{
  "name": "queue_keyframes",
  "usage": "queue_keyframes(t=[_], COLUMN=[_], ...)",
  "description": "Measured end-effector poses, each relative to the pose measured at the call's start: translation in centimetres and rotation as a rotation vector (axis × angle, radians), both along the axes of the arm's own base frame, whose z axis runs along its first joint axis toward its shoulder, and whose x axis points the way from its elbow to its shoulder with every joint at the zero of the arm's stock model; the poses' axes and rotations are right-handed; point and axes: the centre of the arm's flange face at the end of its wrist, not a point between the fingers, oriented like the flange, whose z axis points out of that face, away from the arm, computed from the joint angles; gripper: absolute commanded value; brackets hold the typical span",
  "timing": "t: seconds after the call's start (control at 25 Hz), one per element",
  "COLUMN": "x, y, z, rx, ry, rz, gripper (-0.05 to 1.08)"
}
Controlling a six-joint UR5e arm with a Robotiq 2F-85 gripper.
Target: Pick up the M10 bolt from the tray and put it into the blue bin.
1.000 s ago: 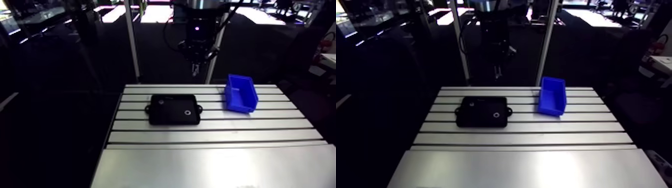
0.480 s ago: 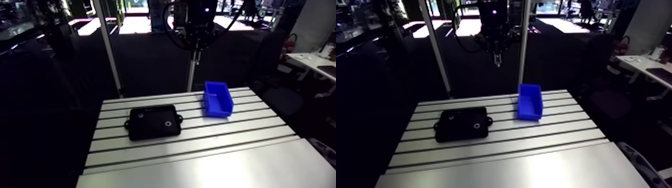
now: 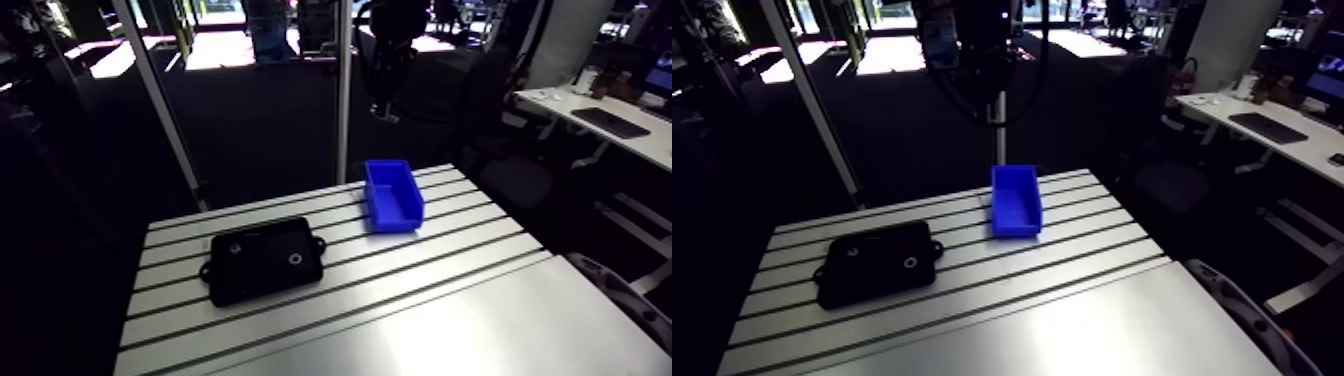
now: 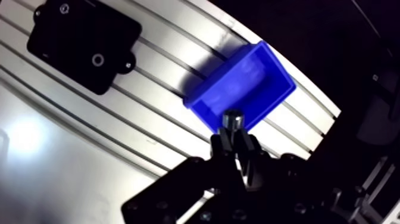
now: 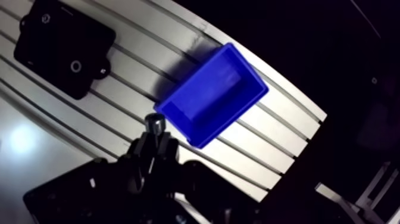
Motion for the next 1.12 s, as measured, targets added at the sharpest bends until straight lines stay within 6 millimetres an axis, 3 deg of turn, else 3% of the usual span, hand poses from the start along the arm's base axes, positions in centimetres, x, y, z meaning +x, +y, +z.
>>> queue_keyframes(t=[0.56,1.12], x=[-0.8,-3.4], y=[5.9,7.4], z=[-5.8,-11.5], rx=[-0.018,-0.036], ry=[-0.118,-0.149], rz=[0.495,0.574], gripper=[1.07,1.07])
